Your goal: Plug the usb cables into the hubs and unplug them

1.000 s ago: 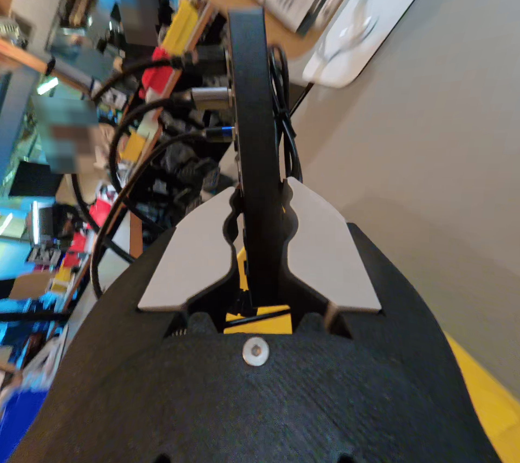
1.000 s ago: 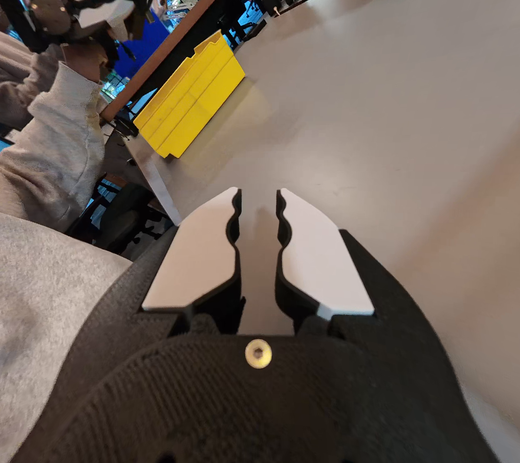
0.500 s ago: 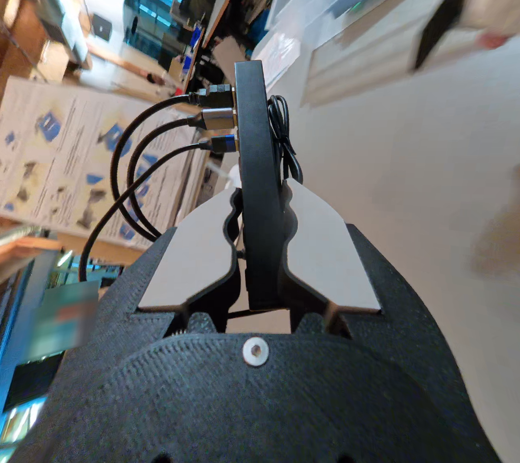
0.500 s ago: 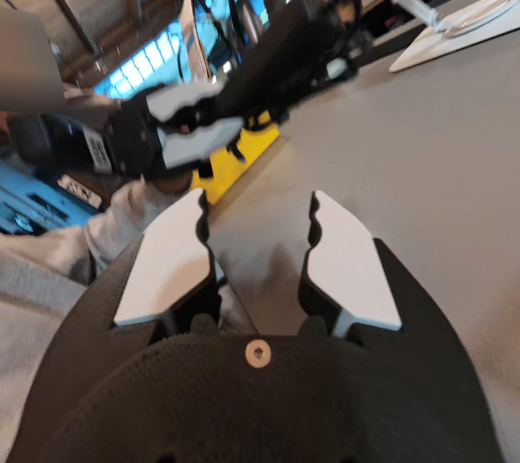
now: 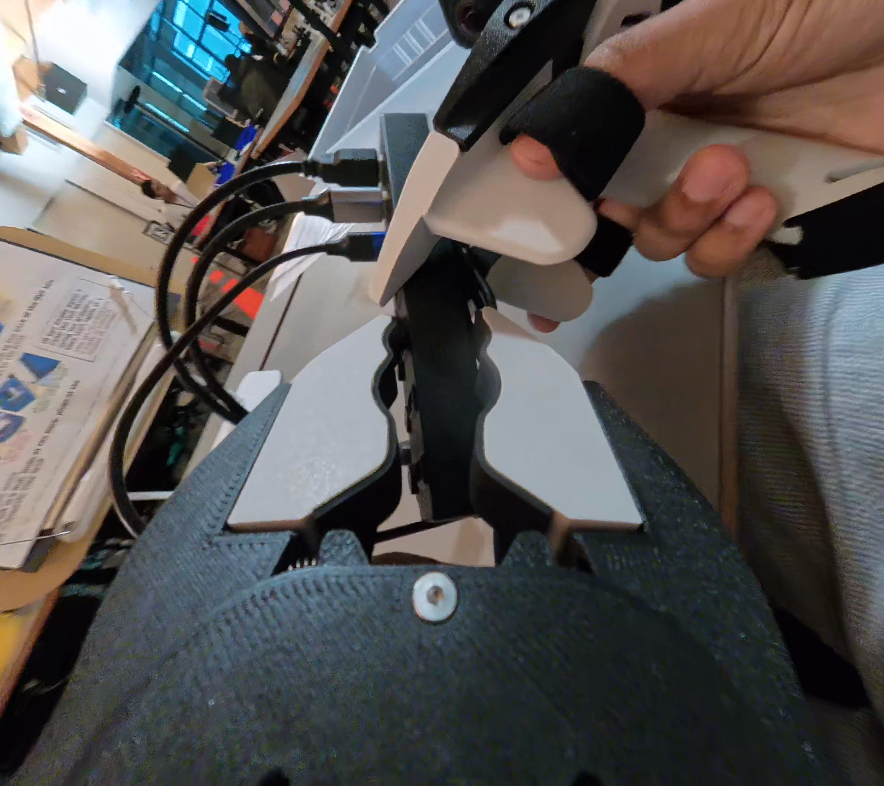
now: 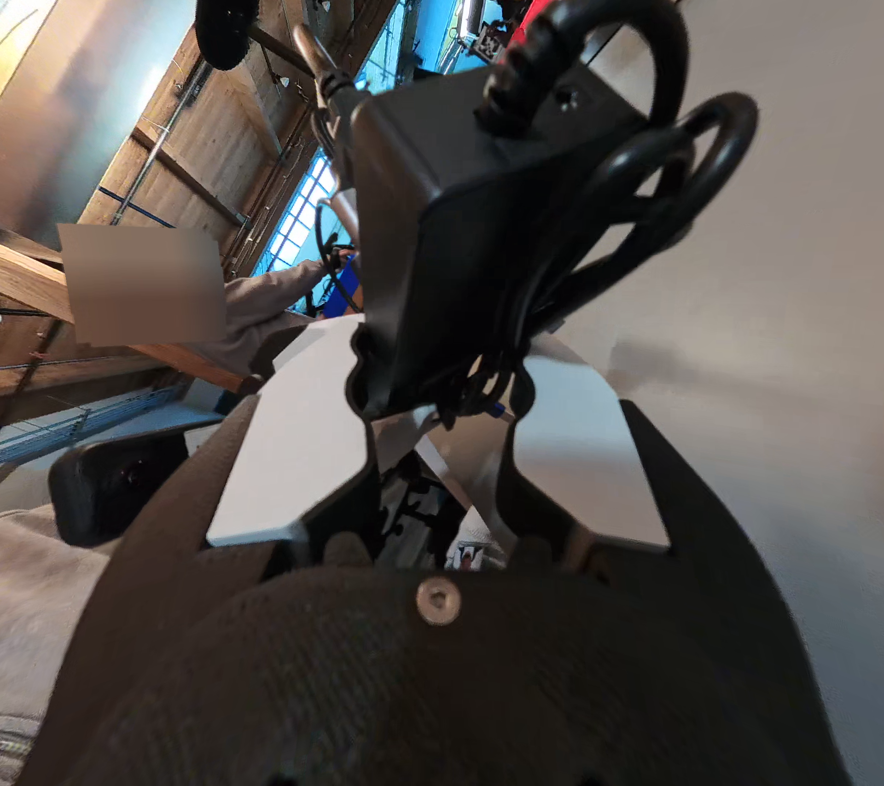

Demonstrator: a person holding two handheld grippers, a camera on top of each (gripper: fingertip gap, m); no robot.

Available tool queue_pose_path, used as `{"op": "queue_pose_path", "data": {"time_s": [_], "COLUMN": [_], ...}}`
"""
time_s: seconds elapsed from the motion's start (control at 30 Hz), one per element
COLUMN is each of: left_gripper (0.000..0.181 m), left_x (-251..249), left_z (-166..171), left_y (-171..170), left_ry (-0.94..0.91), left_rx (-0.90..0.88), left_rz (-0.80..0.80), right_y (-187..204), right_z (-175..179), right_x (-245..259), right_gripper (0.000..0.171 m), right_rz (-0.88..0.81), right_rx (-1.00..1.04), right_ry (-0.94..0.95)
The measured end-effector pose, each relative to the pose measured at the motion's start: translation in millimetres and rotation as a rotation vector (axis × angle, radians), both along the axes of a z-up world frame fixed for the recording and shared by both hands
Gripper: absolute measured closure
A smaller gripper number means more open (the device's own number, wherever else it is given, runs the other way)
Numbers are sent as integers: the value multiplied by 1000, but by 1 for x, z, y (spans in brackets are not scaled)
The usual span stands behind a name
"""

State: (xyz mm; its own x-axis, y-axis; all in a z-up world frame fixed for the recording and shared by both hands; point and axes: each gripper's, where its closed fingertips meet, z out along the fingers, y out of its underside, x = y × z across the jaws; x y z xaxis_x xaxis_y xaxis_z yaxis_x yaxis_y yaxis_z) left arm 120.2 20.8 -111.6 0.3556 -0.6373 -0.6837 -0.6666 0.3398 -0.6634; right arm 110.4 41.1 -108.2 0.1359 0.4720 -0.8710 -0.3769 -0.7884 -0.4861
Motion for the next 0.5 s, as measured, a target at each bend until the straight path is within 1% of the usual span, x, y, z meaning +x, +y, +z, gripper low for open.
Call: {"op": "queue_pose_path", "data": {"time_s": [0.03, 0.1, 0.17, 0.2, 0.27, 0.33, 0.37, 0.4, 0.43, 0.47, 0.5], "left_gripper": [149, 127, 117, 117, 119, 128, 131, 131, 126, 117, 121], "left_x": [2, 1, -5, -10, -29, -64, -83, -98, -108, -112, -111], "left_z": [3, 14, 24, 32, 55, 83, 93, 96, 91, 76, 51], "left_y": [-5, -12, -20, -23, -27, -16, -7, 4, 16, 29, 38], "left_ry": [-33, -102, -182, -255, -465, -722, -851, -963, -1046, -1089, -1084], "left_rx": [-17, -22, -57, -81, -120, -144, -193, -287, -428, -602, -813], "left_rz": [-26, -63, -107, -126, -166, -137, -124, -122, -118, -91, -43], "right_y": [1, 6, 11, 14, 17, 17, 15, 10, 3, -5, -15], "right_z": [1, 5, 8, 10, 14, 22, 29, 37, 45, 52, 58], "right_x": [2, 10, 18, 22, 27, 30, 30, 28, 25, 22, 17], "right_gripper": [114, 117, 118, 118, 118, 118, 118, 118, 118, 118, 118], "right_rz": [-7, -32, -53, -64, -69, -56, -31, 4, 47, 102, 155], "right_rx": [18, 55, 72, 79, 100, 145, 176, 210, 246, 282, 317], "right_ry": [-15, -20, -24, -25, -24, -1, 29, 66, 104, 137, 157]}}
